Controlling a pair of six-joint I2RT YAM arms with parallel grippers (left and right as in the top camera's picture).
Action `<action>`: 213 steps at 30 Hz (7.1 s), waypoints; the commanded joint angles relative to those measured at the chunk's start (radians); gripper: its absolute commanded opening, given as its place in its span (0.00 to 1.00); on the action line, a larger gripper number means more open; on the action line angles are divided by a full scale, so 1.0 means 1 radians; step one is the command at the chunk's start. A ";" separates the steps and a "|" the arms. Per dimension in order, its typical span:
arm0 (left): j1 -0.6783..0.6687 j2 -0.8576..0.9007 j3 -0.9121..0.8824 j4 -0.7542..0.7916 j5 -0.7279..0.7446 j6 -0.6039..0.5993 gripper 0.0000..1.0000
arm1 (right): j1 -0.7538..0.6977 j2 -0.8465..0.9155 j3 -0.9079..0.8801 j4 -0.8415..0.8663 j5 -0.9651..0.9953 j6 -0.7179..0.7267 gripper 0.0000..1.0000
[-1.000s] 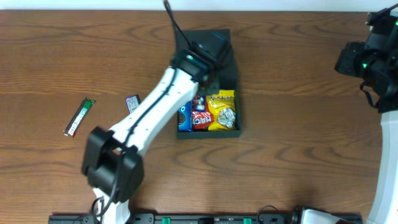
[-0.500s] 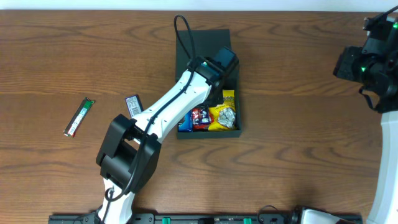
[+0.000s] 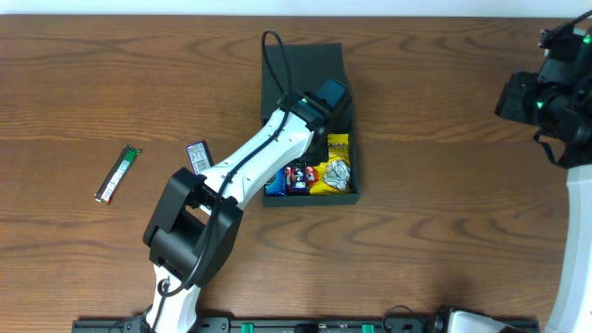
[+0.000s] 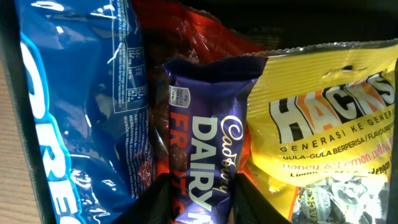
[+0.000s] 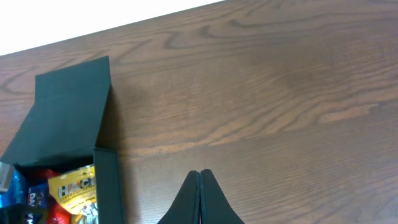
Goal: Pack container
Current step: 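Lower the bar into the box, release, and withdraw left gripper, then grasp the green mint bar on the table with the left gripper, then carry the green bar into the box and release it upright, then move the left gripper to the blue Eclipse tin and grasp it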
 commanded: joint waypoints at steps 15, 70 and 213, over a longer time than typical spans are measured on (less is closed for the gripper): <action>0.184 -0.325 0.072 -0.059 -0.339 0.116 0.58 | -0.005 -0.005 0.001 0.000 -0.013 -0.019 0.02; 1.147 -0.183 -0.496 0.368 0.244 1.363 0.95 | -0.005 -0.002 0.000 0.032 -0.013 -0.002 0.02; 0.172 -0.252 0.165 -0.232 -0.379 -0.107 0.63 | -0.095 -0.007 0.000 0.023 -0.001 0.003 0.02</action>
